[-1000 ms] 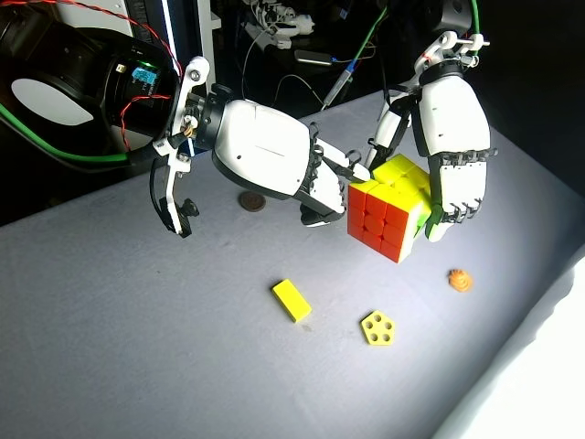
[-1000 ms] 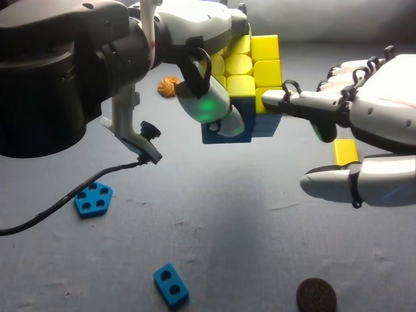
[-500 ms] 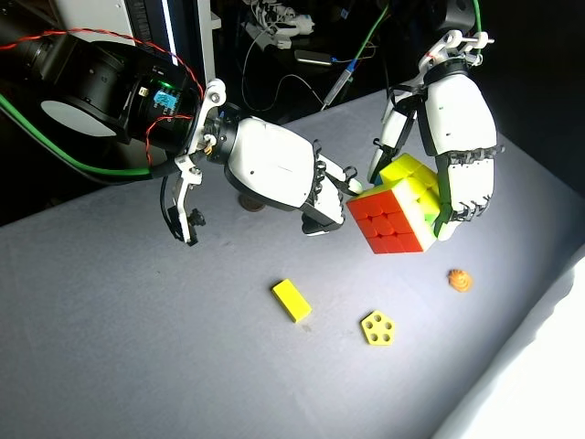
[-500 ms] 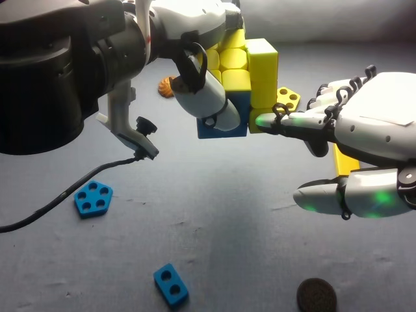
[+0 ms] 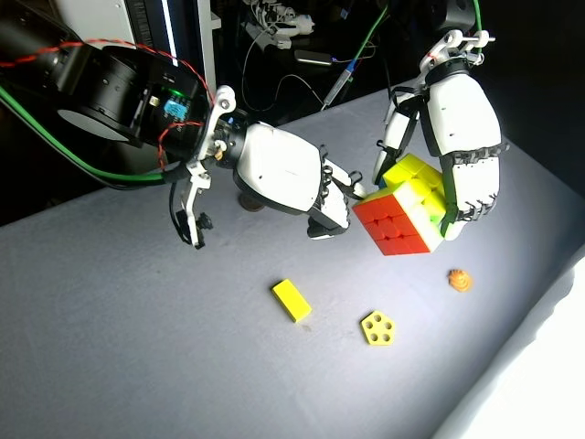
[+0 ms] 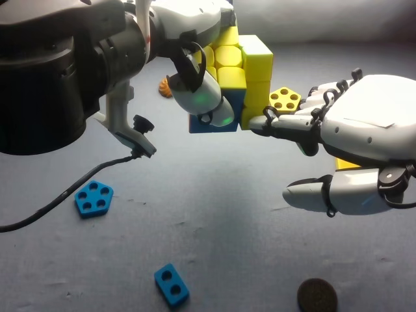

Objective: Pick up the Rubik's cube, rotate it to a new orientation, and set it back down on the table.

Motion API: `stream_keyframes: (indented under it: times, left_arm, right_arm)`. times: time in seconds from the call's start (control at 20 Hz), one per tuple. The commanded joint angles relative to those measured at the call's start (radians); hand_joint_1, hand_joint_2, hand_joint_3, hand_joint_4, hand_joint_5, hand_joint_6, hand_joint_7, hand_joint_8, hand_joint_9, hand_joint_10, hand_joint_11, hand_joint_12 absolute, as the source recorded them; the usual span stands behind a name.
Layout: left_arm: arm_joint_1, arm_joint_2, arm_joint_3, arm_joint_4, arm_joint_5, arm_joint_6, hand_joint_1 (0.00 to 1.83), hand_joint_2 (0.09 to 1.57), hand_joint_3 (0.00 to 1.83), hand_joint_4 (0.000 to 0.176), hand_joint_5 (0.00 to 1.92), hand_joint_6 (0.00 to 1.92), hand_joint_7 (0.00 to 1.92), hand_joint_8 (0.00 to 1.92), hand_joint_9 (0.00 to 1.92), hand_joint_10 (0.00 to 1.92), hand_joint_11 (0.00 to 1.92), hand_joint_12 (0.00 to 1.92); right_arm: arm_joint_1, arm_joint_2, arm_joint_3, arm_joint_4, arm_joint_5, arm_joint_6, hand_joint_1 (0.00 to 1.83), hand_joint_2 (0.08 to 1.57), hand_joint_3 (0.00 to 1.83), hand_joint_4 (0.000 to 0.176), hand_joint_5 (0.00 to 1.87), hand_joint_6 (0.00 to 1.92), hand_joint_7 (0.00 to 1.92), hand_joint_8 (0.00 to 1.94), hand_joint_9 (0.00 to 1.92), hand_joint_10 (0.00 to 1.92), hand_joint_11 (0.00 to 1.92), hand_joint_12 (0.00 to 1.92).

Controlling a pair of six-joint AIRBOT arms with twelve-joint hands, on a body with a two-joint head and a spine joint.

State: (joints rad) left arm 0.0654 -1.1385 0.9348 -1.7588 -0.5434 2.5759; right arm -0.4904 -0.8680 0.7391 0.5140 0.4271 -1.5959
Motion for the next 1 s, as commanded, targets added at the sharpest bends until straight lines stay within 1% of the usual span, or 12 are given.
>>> stream_keyframes:
  times: [0.0,0.2,0.25,0.35,0.45,0.5,0.6,0.65,0.7,0.75,0.8,0.95]
  left_arm:
    - [-0.022,-0.001,-0.009,0.038,0.055,-0.023,1.03,1.40,0.00,0.000,0.49,1.64,0.52,1.84,0.31,1.86,0.29,1.92]
    - [-0.021,-0.001,-0.007,0.038,0.055,-0.023,1.04,1.40,0.00,0.000,0.50,1.60,0.51,1.87,0.31,1.88,0.30,1.92]
    - [-0.021,-0.001,-0.007,0.038,0.055,-0.023,1.02,1.41,0.00,0.000,0.48,1.66,0.49,1.88,0.28,1.89,0.27,1.92]
    - [-0.020,-0.001,-0.008,0.038,0.055,-0.023,1.00,1.43,0.01,0.009,0.45,1.72,0.47,1.87,0.28,1.89,0.27,1.92]
    - [-0.020,-0.001,-0.008,0.035,0.055,-0.023,1.00,1.43,0.00,0.000,0.45,1.70,0.48,1.89,0.28,1.91,0.28,1.92]
    - [-0.021,-0.001,-0.008,0.034,0.055,-0.023,1.01,1.43,0.00,0.000,0.46,1.69,0.47,1.90,0.29,1.92,0.29,1.92]
    - [-0.022,-0.001,-0.008,0.033,0.055,-0.023,0.99,1.44,0.00,0.000,0.44,1.71,0.46,1.92,0.26,1.92,0.28,1.92]
    - [-0.022,-0.001,-0.008,0.033,0.055,-0.023,0.99,1.44,0.00,0.005,0.44,1.73,0.46,1.90,0.28,1.91,0.29,1.92]
    - [-0.022,-0.001,-0.008,0.033,0.055,-0.023,1.00,1.43,0.00,0.005,0.45,1.72,0.47,1.88,0.28,1.89,0.28,1.92]
    - [-0.022,-0.001,-0.008,0.033,0.055,-0.023,1.01,1.43,0.00,0.000,0.46,1.69,0.47,1.89,0.27,1.88,0.27,1.92]
    - [-0.022,-0.001,-0.008,0.033,0.055,-0.023,1.02,1.42,0.00,0.000,0.48,1.66,0.48,1.88,0.27,1.87,0.25,1.92]
    - [-0.024,-0.001,-0.008,0.033,0.055,-0.023,1.03,1.41,0.00,0.000,0.48,1.64,0.50,1.88,0.28,1.87,0.26,1.92]
  right_arm:
    - [0.008,0.005,0.010,0.004,0.114,-0.005,0.10,1.26,0.00,0.000,0.23,0.01,0.47,1.30,0.37,1.77,0.33,1.92]
    - [0.007,-0.003,0.010,0.010,0.138,-0.006,0.12,1.25,0.00,0.000,0.22,0.00,0.47,1.31,0.38,1.77,0.34,1.92]
    - [0.008,-0.004,0.010,0.010,0.140,-0.006,0.11,1.26,0.00,0.000,0.22,0.00,0.47,1.31,0.39,1.77,0.34,1.92]
    - [0.010,-0.006,0.010,0.014,0.142,-0.006,0.11,1.25,0.00,0.000,0.23,0.01,0.48,1.29,0.39,1.75,0.33,1.92]
    - [0.010,-0.008,0.010,0.021,0.142,-0.010,0.11,1.26,0.00,0.000,0.23,0.01,0.45,1.31,0.35,1.77,0.33,1.92]
    - [0.010,-0.011,0.010,0.039,0.143,-0.025,0.11,1.25,0.00,0.000,0.24,0.01,0.46,1.31,0.37,1.77,0.34,1.92]
    - [0.010,-0.023,0.010,0.096,0.153,-0.087,0.12,1.25,0.00,0.000,0.24,0.01,0.46,1.31,0.37,1.77,0.34,1.92]
    - [0.010,-0.029,0.010,0.110,0.161,-0.107,0.13,1.26,0.00,0.000,0.24,0.01,0.46,1.31,0.37,1.77,0.34,1.92]
    - [0.011,-0.033,0.010,0.120,0.168,-0.115,0.12,1.25,0.00,0.000,0.23,0.01,0.46,1.31,0.37,1.77,0.34,1.92]
    - [0.012,-0.034,0.010,0.123,0.168,-0.115,0.14,1.25,0.00,0.000,0.24,0.01,0.47,1.31,0.38,1.76,0.34,1.92]
    - [0.016,-0.035,0.010,0.125,0.168,-0.115,0.11,1.26,0.00,0.000,0.24,0.01,0.47,1.30,0.37,1.75,0.31,1.92]
    - [0.018,-0.040,0.010,0.128,0.187,-0.115,0.11,1.25,0.00,0.000,0.23,0.00,0.46,1.30,0.36,1.78,0.35,1.92]
